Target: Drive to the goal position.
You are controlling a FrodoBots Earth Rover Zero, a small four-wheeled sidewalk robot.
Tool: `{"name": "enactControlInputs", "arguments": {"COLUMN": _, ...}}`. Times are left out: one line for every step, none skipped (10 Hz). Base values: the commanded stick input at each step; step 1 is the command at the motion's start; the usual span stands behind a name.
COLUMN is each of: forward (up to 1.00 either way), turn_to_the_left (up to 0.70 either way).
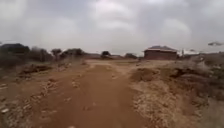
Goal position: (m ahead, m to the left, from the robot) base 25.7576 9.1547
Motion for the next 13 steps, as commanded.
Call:
{"name": "enactControlInputs", "arguments": {"forward": 0.50, "turn_to_the_left": 0.00}}
{"name": "enactControlInputs", "arguments": {"forward": 0.50, "turn_to_the_left": 0.00}}
{"name": "enactControlInputs", "arguments": {"forward": 0.50, "turn_to_the_left": 0.00}}
{"name": "enactControlInputs", "arguments": {"forward": 0.50, "turn_to_the_left": 0.00}}
{"name": "enactControlInputs", "arguments": {"forward": 0.50, "turn_to_the_left": 0.00}}
{"name": "enactControlInputs", "arguments": {"forward": 0.50, "turn_to_the_left": 0.00}}
{"name": "enactControlInputs", "arguments": {"forward": 0.50, "turn_to_the_left": 0.00}}
{"name": "enactControlInputs", "arguments": {"forward": 0.50, "turn_to_the_left": 0.00}}
{"name": "enactControlInputs", "arguments": {"forward": 0.50, "turn_to_the_left": 0.00}}
{"name": "enactControlInputs", "arguments": {"forward": 0.50, "turn_to_the_left": 0.00}}
{"name": "enactControlInputs", "arguments": {"forward": 0.50, "turn_to_the_left": 0.00}}
{"name": "enactControlInputs", "arguments": {"forward": 0.50, "turn_to_the_left": 0.00}}
{"name": "enactControlInputs", "arguments": {"forward": 0.50, "turn_to_the_left": 0.00}}
